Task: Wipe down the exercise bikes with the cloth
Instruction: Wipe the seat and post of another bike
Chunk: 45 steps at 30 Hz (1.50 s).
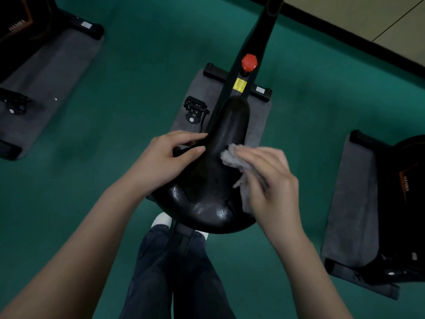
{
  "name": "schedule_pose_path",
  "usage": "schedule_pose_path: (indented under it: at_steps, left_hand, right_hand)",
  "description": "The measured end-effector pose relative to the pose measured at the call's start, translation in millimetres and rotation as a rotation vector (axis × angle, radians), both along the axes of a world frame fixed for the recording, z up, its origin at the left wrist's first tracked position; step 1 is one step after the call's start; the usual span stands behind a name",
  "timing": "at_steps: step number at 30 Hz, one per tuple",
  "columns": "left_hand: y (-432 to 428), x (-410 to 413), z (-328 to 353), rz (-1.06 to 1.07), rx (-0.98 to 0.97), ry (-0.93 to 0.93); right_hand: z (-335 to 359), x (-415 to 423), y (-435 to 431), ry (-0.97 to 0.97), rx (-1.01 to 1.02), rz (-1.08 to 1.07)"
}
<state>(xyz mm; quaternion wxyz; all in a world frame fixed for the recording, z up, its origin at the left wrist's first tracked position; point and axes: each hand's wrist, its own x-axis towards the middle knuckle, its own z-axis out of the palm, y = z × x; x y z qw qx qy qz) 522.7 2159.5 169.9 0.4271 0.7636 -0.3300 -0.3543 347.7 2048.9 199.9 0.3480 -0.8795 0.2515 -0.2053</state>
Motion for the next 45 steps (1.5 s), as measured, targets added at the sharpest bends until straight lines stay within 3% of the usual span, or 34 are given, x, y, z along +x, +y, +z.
schedule_pose_path:
  at_steps: [4, 8, 13, 21, 25, 31, 34, 40, 43, 45]
  left_hand:
    - [15, -4, 6, 0.045, 0.004, -0.002]
    - [40, -9, 6, -0.029, 0.010, 0.015]
    - [54, -14, -4, -0.154, 0.051, -0.094]
    - [55, -11, -3, -0.222, 0.066, -0.127]
    - [55, -10, -4, -0.232, 0.056, -0.123]
    - [55, -9, -8, -0.226, 0.021, -0.136]
    - [55, -9, -8, -0.227, -0.001, -0.144]
    - [54, -9, -9, -0.218, -0.021, -0.140]
    - [55, -10, -10, -0.220, -0.030, -0.146]
    - [55, -10, -10, -0.216, -0.029, -0.143]
  right_hand:
    - [-4, 12, 15, 0.106, -0.004, 0.141]
    - [1, -20, 21, 0.040, 0.079, 0.226]
    - [-12, -22, 9, 0.002, 0.072, -0.036]
    - [-8, -50, 22, -0.053, 0.232, -0.104]
    - [-29, -29, -13, -0.043, 0.529, -0.295]
    - [-52, -11, -49, -0.029, 1.027, -0.224]
    - [-56, -23, -46, -0.066, 1.145, -0.237]
    - [-65, -59, 0, -0.237, 1.117, -0.538]
    - [-60, -63, 31, -0.297, 0.900, -0.712]
    - [-47, -65, 41, -0.296, 0.724, -0.718]
